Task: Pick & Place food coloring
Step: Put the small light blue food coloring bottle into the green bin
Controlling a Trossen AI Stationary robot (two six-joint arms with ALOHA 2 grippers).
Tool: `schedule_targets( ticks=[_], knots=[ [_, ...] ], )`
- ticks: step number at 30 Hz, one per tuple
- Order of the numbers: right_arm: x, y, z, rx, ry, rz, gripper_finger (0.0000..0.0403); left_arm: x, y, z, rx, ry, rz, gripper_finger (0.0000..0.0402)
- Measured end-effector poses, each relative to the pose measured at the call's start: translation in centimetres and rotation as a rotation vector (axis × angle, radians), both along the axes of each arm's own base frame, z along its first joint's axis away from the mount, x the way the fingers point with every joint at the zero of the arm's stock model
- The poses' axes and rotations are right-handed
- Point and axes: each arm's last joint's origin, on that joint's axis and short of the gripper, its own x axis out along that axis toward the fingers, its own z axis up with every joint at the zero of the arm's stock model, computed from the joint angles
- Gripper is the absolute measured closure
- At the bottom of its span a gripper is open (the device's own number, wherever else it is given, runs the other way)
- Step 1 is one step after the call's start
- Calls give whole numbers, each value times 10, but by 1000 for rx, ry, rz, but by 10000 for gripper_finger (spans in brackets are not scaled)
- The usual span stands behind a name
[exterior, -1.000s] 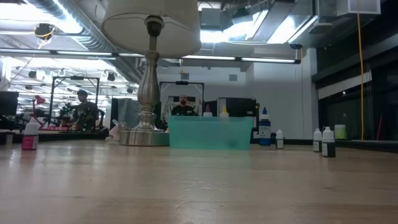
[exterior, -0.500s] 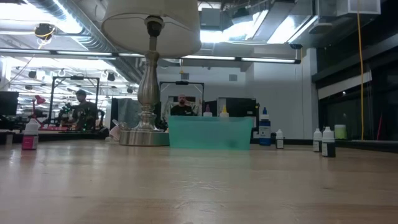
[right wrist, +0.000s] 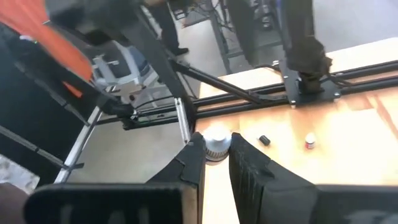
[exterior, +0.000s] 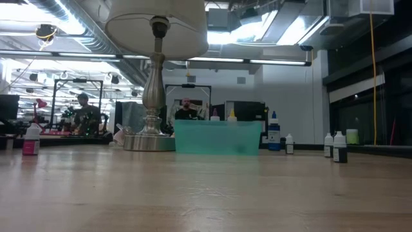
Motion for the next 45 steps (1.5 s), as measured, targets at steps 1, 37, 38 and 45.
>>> schedule_targets(
  ticks=[1,37,38,45],
  knots=[
    [-1,-1,1,-1,2,-12,348,-5,-2,2,20,-18,-1,130],
    [-87,-198,14,-370,422,-530,350,-61,-11,27,72,-320,64,132],
    [-88,-205,14,-378,420,-519,350,-61,-11,27,64,-325,71,132],
    [-88,-244,7,-415,418,-437,350,-60,-10,27,44,-344,98,132]
  ],
)
